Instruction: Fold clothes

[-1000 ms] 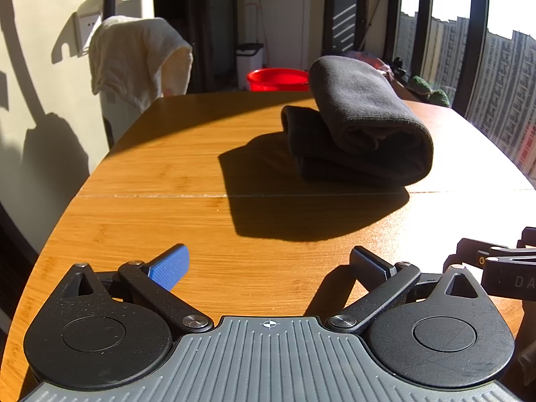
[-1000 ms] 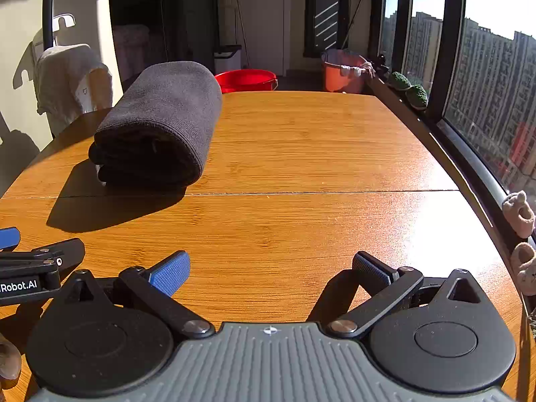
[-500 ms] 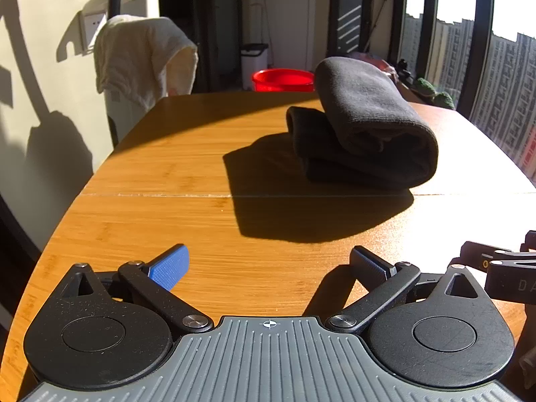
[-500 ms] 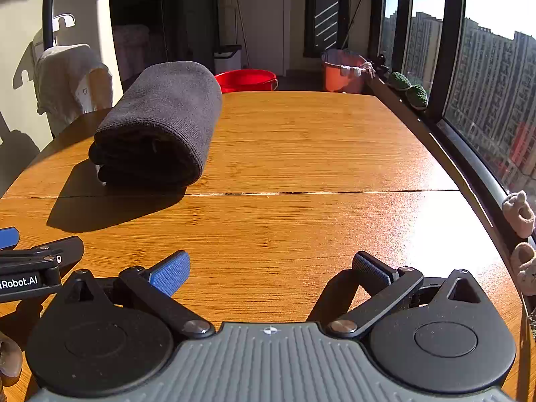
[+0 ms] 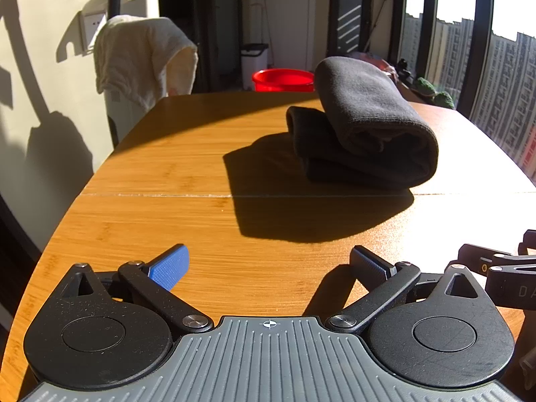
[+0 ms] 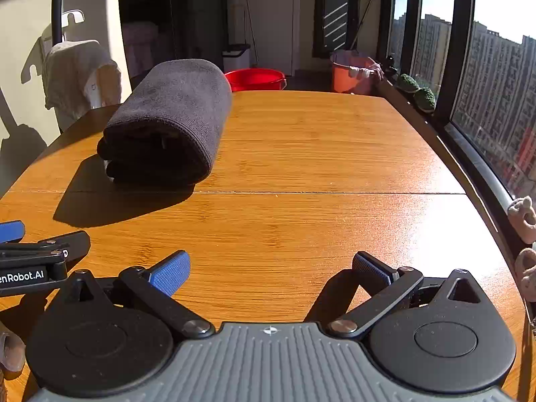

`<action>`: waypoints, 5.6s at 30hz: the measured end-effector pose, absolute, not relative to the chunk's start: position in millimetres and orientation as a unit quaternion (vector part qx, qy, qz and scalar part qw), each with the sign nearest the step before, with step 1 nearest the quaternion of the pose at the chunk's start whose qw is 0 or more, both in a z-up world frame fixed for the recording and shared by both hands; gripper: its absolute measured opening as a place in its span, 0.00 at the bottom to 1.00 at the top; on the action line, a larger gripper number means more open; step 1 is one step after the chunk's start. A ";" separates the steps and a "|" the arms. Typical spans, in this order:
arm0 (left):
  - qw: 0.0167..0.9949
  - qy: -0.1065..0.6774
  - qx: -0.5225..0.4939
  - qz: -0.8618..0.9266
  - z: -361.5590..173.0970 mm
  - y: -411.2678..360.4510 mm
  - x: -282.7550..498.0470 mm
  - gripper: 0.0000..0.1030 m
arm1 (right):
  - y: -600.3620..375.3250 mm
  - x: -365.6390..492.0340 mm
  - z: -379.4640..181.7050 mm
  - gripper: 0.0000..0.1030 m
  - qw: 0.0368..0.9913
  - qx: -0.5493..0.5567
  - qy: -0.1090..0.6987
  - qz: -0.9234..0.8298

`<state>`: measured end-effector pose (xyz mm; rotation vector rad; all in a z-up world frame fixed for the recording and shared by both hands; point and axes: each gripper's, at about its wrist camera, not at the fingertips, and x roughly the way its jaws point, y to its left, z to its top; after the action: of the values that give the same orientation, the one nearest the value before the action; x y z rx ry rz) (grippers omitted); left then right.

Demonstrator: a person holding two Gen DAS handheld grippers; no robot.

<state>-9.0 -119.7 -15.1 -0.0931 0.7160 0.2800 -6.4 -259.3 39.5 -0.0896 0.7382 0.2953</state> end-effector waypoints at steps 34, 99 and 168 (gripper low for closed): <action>0.926 0.349 -0.045 0.137 -14.9 -119.5 -9.2 1.00 | -258.1 -6.5 39.0 1.00 0.921 -0.043 0.358 0.147; 0.926 0.349 -0.046 0.136 -14.9 -119.3 -9.2 1.00 | -254.5 -7.3 38.9 1.00 0.921 -0.044 0.358 0.149; 0.926 0.349 -0.046 0.138 -15.0 -119.0 -9.3 1.00 | -244.2 -6.1 40.7 1.00 0.917 -0.048 0.363 0.156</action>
<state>-9.3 -119.0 -15.0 -0.0938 0.7156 0.2832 -6.1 -244.2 40.7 -0.0991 0.7463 0.3214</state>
